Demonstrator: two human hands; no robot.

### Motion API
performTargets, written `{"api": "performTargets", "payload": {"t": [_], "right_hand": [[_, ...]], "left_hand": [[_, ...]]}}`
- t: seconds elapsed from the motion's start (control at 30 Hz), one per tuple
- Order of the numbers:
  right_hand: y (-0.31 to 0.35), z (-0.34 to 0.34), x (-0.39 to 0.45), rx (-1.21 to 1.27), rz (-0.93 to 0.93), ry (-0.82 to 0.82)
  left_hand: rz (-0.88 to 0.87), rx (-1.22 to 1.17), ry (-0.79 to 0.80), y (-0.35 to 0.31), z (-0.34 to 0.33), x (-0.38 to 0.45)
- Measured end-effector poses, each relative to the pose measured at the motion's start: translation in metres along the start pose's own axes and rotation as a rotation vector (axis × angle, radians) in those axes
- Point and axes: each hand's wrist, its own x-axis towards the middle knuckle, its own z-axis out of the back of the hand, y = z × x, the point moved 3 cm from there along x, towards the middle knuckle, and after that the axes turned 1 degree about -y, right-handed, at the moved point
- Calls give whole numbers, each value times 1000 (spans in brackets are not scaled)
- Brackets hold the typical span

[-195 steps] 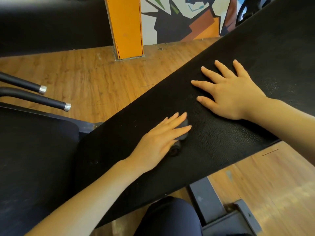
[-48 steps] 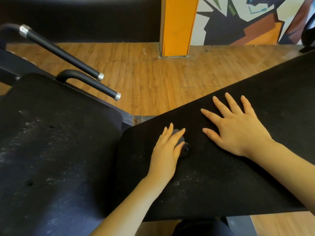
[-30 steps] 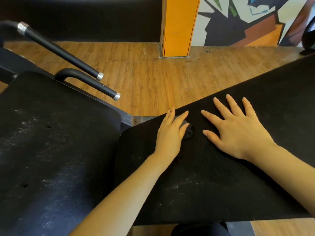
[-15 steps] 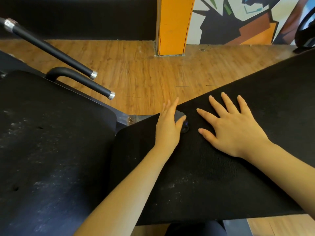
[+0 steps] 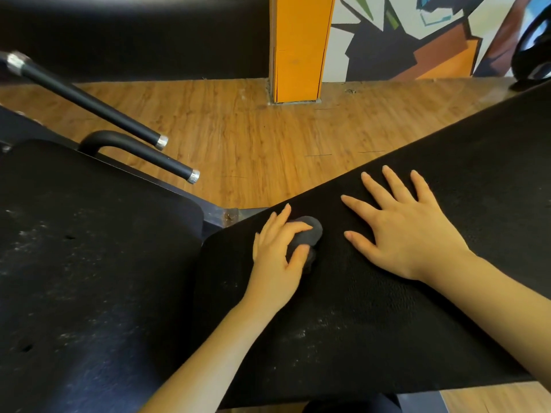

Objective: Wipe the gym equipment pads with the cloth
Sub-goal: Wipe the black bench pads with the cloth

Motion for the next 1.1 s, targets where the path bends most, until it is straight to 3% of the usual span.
{"api": "performTargets", "payload": {"t": [0.07, 0.2, 0.27, 0.37, 0.43, 0.5, 0.57, 0.73, 0.87, 1.0, 1.1], "right_hand": [[0, 0, 0, 6, 1, 6], [-1, -1, 0, 4, 7, -8], [-1, -2, 0, 5, 7, -11], [-1, -3, 0, 3, 5, 6], [-1, -2, 0, 3, 2, 2], [-1, -2, 0, 6, 4, -9], [0, -2, 0, 7, 9, -12], [0, 0, 1, 17, 5, -9], [0, 0, 0, 12, 7, -11], [0, 0, 0, 1, 11, -1], [1, -1, 0, -4, 8, -3]], "left_hand": [[42, 47, 63, 1, -7, -7], [15, -64, -106, -6, 10, -4], [80, -306, -130, -15, 22, 3], [316, -724, -44, -23, 20, 15], [338, -586, -29, -16, 14, 24], [181, -200, -110, -7, 12, 29], [1, 11, -210, -4, 9, 26], [-70, 178, 42, -10, -25, 12], [-106, 173, -39, -1, -19, 11], [-216, 140, 18, 17, -5, -33], [-237, 159, -17, 4, -15, 1]]}}
